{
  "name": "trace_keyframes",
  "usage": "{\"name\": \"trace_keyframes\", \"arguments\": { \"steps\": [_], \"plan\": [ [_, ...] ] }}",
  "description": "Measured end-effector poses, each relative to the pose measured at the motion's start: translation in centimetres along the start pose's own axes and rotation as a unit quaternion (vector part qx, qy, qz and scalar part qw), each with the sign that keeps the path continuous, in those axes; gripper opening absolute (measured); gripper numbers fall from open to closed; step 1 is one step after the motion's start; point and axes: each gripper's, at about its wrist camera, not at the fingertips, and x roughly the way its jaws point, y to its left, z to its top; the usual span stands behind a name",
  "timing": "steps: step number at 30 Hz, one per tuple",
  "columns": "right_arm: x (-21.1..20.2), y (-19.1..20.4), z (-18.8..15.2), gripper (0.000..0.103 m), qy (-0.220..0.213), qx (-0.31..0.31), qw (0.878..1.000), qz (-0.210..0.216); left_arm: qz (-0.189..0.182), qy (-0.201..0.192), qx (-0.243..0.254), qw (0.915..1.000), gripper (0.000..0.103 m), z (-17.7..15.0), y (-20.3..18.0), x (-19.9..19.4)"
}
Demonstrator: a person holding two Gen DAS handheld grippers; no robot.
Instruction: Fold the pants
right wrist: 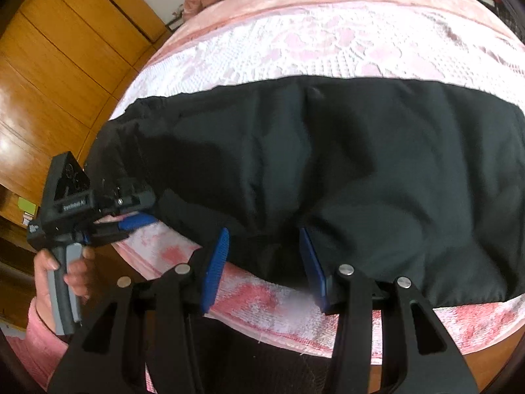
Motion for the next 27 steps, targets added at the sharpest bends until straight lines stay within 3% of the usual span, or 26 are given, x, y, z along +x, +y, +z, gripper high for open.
{"name": "trace_keyframes", "arguments": {
  "steps": [3,6,9,13,17,19,23,27],
  "plan": [
    [0.3,-0.4,-0.7,0.044,0.005,-0.001,1.0,-0.008,0.004,-0.029,0.019,0.9994,0.012,-0.1,-1.2,-1.4],
    [0.6,-0.2,-0.9,0.044,0.01,-0.003,1.0,-0.009,0.01,-0.052,0.03,0.9982,0.012,-0.1,-2.9,-2.2],
    [1.9,-0.1,-1.2,0.043,0.031,-0.008,0.999,-0.031,0.048,-0.032,0.02,0.9981,0.009,-0.7,-2.2,-0.4],
    [2.3,-0.2,-1.5,0.043,0.048,-0.004,0.998,-0.034,0.028,-0.015,0.002,0.9995,0.01,-1.3,-0.4,0.6],
    [1.1,1.0,-1.0,0.045,0.038,-0.024,0.998,-0.04,0.034,-0.031,0.032,0.9984,0.03,-1.9,-0.7,-1.8],
    [0.7,2.4,-0.4,0.046,0.026,-0.035,0.998,-0.034,0.042,-0.051,0.027,0.9974,0.051,-1.7,-0.5,-3.9],
    [0.1,5.4,0.7,0.047,0.007,-0.066,0.998,-0.008,0.076,-0.113,-0.004,0.9906,0.052,-0.6,2.0,-9.1],
    [1.3,7.8,1.2,0.047,0.014,-0.096,0.995,-0.003,0.124,-0.174,-0.059,0.975,0.052,1.3,6.1,-13.1]
  ]
}}
